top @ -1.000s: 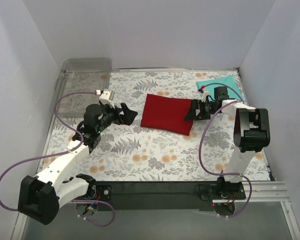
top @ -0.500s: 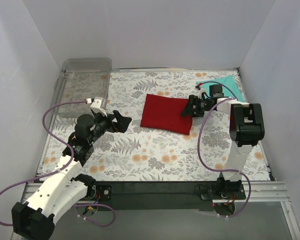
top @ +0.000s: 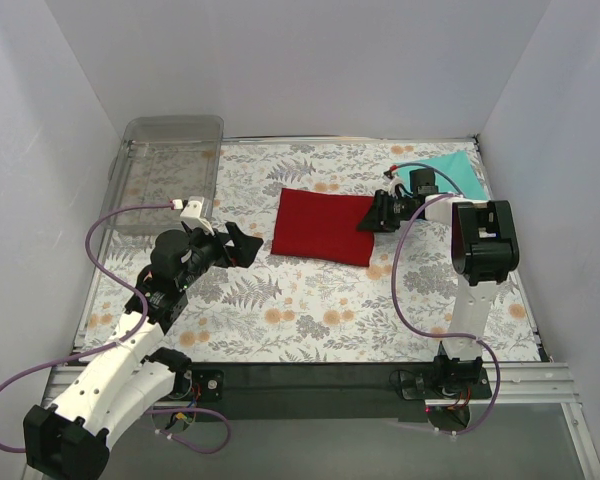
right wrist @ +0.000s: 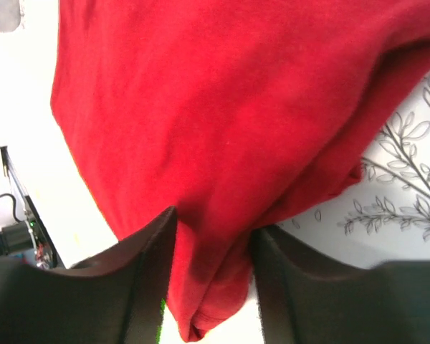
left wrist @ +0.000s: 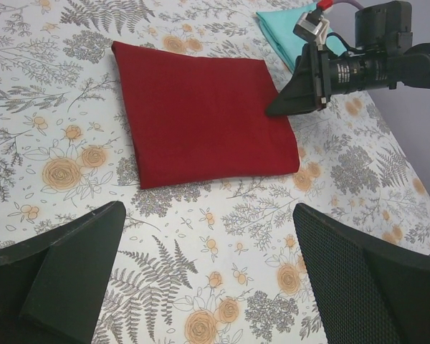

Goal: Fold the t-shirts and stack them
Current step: Fold the tshirt, then neatly place the folded tshirt to the corner

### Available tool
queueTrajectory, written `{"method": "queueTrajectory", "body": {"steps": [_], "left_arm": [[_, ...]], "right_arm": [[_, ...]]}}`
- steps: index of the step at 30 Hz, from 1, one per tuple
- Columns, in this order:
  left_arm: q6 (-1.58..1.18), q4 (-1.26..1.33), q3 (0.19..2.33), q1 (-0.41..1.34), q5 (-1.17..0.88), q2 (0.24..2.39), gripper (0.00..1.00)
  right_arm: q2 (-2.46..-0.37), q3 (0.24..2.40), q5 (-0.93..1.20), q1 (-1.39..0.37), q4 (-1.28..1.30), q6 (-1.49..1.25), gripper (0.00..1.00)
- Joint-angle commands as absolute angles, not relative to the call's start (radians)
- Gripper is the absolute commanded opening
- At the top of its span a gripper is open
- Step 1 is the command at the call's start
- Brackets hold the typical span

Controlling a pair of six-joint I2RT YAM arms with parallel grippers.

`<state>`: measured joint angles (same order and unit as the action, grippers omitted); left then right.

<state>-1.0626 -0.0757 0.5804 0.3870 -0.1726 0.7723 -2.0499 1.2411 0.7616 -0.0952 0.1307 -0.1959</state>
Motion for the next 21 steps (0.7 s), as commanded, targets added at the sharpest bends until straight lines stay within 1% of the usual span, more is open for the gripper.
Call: {"method": "queueTrajectory", "body": {"steps": [1,2,3,5,6,8,14,21], "left_arm": [[-1.068,-0.081,0.581,0.382,-0.161,0.759,0.97],[-1.069,-0.081,0.580,0.380,-0.164,0.756,0.98],[-1.069,-0.081,0.578,0.382,-0.163,0.756,0.97],[-1.072,-0.086,0.578,0.382,-0.163,0.752,0.97],[-1.075,-0.084,0.577,0.380,-0.163,0.752,0.97],[-1.075,-0.084,0.572,0.380,-0.163,0.750,0.97],[-1.074,-0.089,0.568,0.382,-0.163,0.736,0.97],[-1.045,-0.094,0.568,0.380,-0.163,0.738,0.97]], "right_arm": [[-2.135,1.224,0.623,-0.127,0.199,-0.190,0.40],[-2.141,1.230,0.617,-0.129,0.199,-0.190,0.36],[-2.141,1.229,0.615,-0.130,0.198,-0.192,0.24],[-2.149,1.232,0.620,-0.130,0.193,-0.186,0.15],[-2.152,1.232,0.630,-0.126,0.192,-0.181,0.08],[-2.140,1.230,0.676,-0.121,0.184,-0.167,0.01],[-2.002,1.262,0.690,-0.101,0.190,0.024,0.01],[-2.016,1.426,0.810,-0.034,0.365,0.159,0.01]]}}
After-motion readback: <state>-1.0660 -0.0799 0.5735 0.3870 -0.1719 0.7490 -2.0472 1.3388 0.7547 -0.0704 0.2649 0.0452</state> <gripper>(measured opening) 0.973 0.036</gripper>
